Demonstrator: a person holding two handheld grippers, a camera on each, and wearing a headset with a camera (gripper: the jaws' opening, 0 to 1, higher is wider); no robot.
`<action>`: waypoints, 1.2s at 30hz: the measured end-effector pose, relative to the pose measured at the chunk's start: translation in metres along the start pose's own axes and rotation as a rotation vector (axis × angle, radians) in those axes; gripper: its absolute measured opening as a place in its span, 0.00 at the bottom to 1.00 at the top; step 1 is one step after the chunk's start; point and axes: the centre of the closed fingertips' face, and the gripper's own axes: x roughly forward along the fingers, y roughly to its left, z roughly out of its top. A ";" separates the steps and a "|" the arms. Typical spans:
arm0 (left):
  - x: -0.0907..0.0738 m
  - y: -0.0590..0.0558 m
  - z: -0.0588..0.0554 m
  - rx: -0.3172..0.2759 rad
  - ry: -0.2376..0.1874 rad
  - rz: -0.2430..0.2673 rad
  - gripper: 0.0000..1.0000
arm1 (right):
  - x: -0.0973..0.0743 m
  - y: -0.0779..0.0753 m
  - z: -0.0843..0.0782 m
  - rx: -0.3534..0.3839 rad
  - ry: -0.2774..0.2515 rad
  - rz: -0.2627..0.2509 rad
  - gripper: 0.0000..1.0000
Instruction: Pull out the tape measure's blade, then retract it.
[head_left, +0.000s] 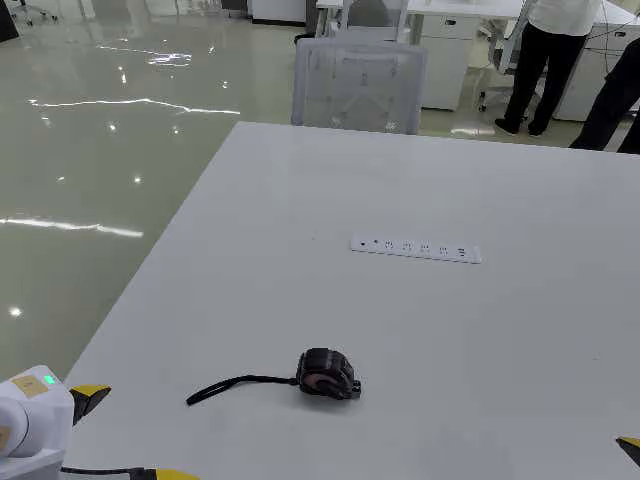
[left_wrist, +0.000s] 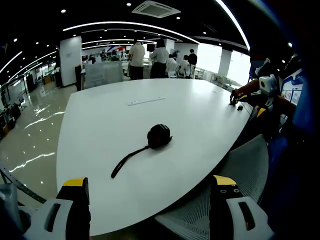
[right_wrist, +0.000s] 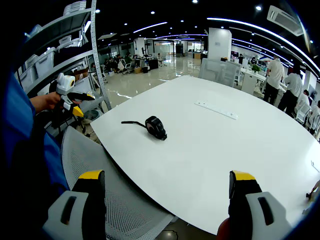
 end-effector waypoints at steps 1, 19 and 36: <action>0.000 0.000 0.000 0.001 0.001 -0.002 0.97 | 0.000 -0.001 0.000 0.002 -0.002 0.000 1.00; -0.002 0.003 0.001 0.036 0.018 0.004 0.95 | 0.002 0.004 -0.002 -0.004 0.011 0.022 1.00; 0.021 -0.004 -0.001 0.081 0.052 -0.022 0.93 | 0.020 -0.005 -0.009 -0.028 0.035 0.064 0.98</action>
